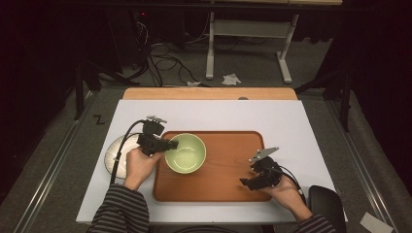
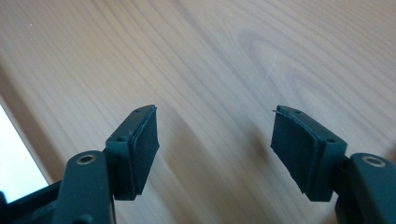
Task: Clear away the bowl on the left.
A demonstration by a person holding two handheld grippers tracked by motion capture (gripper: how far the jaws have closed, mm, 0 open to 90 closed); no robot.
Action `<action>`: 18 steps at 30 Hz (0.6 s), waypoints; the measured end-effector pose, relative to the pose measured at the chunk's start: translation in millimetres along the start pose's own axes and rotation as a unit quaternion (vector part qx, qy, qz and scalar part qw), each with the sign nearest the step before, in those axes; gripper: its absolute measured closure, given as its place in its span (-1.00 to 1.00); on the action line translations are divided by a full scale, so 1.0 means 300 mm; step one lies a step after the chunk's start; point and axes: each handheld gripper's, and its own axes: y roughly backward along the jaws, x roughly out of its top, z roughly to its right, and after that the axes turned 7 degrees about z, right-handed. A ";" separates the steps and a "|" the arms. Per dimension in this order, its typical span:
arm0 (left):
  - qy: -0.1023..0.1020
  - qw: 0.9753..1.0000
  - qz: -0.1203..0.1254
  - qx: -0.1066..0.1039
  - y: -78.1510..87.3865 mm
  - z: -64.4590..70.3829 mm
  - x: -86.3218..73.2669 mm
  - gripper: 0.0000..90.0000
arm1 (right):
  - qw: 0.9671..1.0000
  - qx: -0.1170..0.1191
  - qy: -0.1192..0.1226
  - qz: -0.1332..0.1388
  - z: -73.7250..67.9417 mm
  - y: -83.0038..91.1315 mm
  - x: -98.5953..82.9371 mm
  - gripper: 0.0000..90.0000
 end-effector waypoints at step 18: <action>-0.028 0.999 -0.030 -0.014 -0.153 0.095 0.066 0.83 | 1.000 0.004 -0.003 0.005 0.001 0.001 -0.001 -0.25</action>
